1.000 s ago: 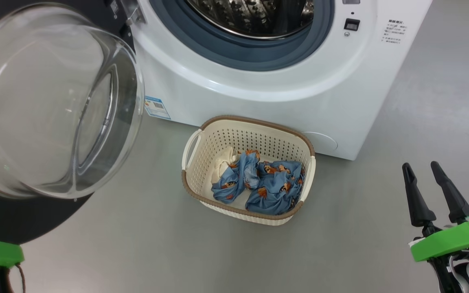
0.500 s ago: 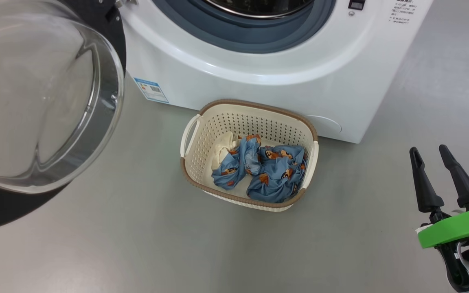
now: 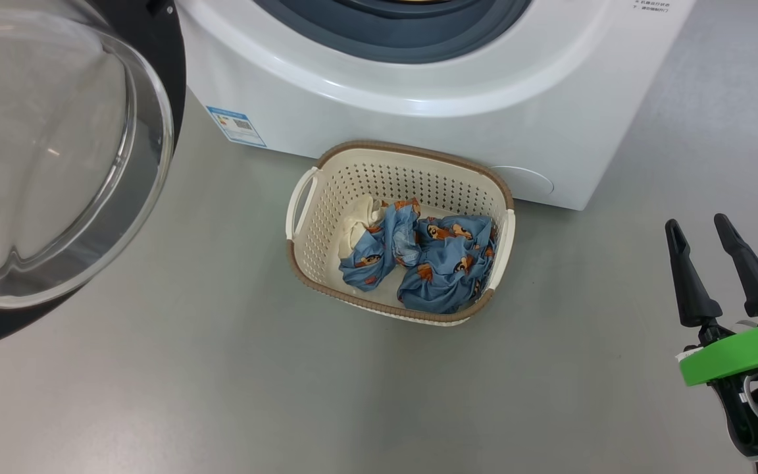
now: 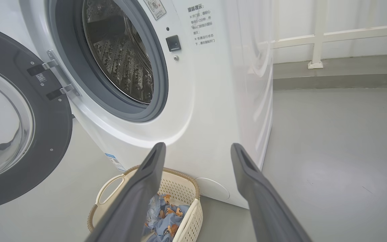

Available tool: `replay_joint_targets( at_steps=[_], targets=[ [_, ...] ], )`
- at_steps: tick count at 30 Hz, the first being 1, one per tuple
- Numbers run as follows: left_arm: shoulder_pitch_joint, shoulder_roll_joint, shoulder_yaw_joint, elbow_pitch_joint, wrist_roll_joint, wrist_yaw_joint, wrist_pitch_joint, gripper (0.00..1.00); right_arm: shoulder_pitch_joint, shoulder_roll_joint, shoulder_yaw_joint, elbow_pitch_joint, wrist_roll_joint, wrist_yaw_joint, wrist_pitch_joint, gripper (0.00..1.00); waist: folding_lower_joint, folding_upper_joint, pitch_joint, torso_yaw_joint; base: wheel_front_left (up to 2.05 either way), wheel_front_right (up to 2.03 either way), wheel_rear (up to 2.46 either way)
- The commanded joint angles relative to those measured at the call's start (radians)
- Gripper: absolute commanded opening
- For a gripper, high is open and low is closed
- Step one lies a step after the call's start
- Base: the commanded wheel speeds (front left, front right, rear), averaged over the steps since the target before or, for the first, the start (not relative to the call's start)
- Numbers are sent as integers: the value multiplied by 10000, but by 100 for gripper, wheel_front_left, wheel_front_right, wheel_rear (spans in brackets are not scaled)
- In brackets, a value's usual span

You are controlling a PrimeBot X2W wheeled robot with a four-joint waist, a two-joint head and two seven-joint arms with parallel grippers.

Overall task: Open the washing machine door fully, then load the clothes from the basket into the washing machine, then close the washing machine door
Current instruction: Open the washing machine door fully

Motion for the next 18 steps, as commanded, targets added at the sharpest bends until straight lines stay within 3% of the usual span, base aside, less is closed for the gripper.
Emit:
replay_joint_targets(
  at_steps=[1,18],
  targets=[
    [-179,695,291,-172,151,-16,-51,0,-124,-193,167,-214,-167,58,-122,100,0,-1,-18,12,0,0,0],
    [989,-523,344,-1113,554,-613,-51,0,376,72,212,36,-183,58,-122,100,0,-1,-1184,176,0,0,0]
  ],
)
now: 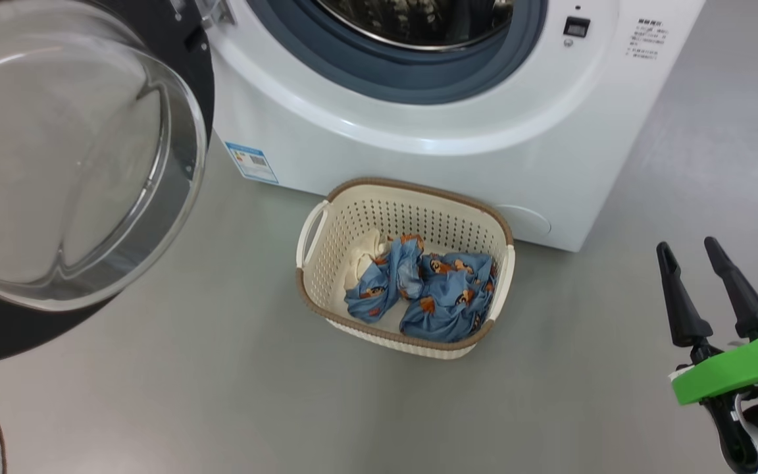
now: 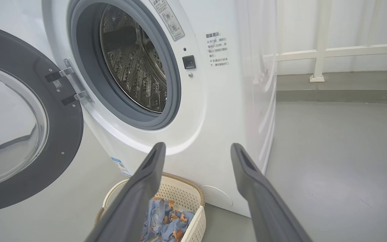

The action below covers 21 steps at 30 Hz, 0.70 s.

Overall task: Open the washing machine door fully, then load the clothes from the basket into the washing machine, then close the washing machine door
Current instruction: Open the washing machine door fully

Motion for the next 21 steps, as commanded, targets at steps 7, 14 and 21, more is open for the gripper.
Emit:
replay_joint_targets(
  at_steps=[7,14,21],
  targets=[
    [1064,-88,-172,-1079,-57,-188,-51,0,425,58,101,-178,-189,58,-122,100,0,-1,-801,-31,0,0,0],
    [1920,-436,-869,-1929,-271,-205,-51,71,665,193,147,-193,-394,58,-122,100,0,-1,-1137,-191,0,0,0],
    [2605,-585,-1472,-2465,-351,-207,-51,100,807,346,126,-190,-557,58,-122,100,0,-1,-1351,-510,0,0,0]
  ],
)
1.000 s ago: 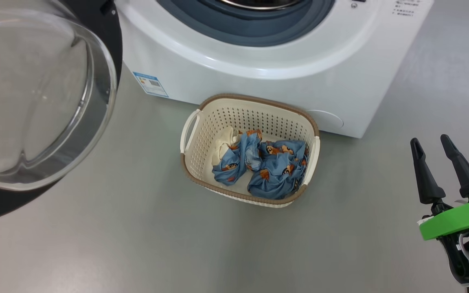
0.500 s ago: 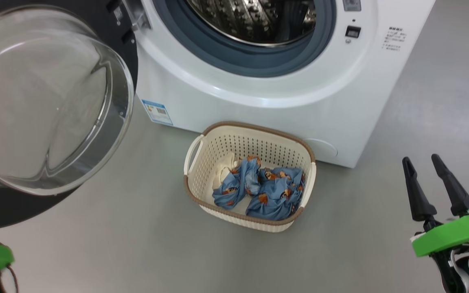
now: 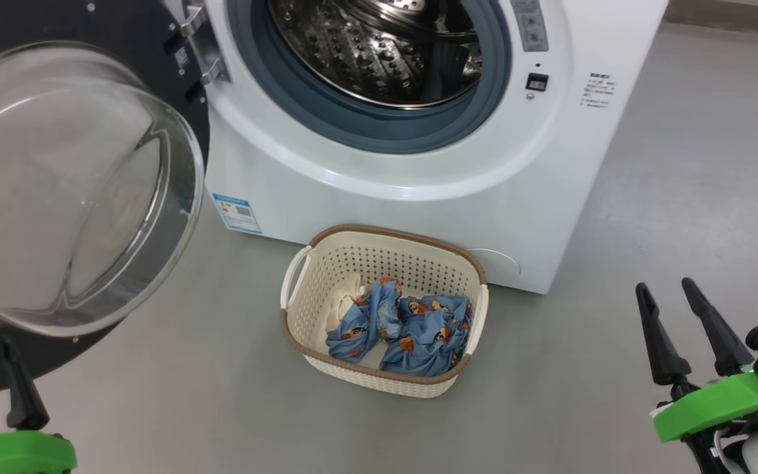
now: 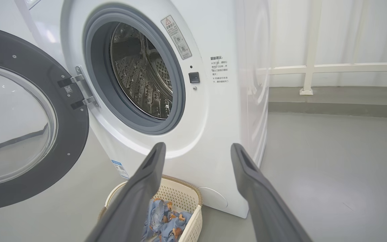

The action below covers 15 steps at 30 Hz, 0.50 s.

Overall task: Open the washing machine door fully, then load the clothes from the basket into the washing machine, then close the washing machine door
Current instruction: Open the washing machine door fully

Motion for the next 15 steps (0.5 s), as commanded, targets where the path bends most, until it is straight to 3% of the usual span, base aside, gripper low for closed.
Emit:
replay_joint_targets(
  at_steps=[1,15],
  targets=[
    [90,328,133,-366,-149,8,-53,100,65,-114,118,-218,-138,58,-122,100,0,0,-117,-182,0,0,0],
    [1116,560,-1733,-944,-1162,7,-53,100,282,-15,-11,-179,-223,58,-122,100,0,0,-342,-1426,0,0,0]
  ],
)
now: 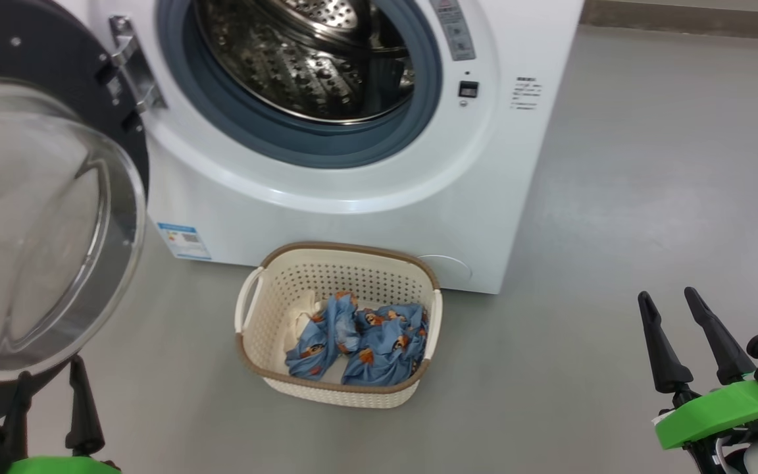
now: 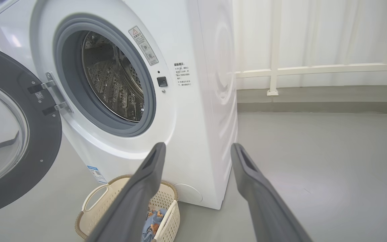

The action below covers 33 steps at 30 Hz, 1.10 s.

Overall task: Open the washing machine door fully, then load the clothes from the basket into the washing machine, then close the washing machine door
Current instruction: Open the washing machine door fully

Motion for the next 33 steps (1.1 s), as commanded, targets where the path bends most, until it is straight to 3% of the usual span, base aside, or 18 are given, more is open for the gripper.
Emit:
replay_joint_targets(
  at_steps=[1,17,33],
  targets=[
    [-35,375,126,-301,-114,7,-53,100,22,-136,96,-226,-123,58,-122,100,0,0,-81,-408,0,0,0],
    [181,651,-963,-615,-574,6,-53,100,125,-125,77,-253,-132,58,-122,100,0,0,-184,-1661,0,0,0],
    [226,650,-1390,-669,-669,6,-53,100,178,-56,-70,-260,-146,58,-122,100,0,0,-160,-2267,0,0,0]
  ],
)
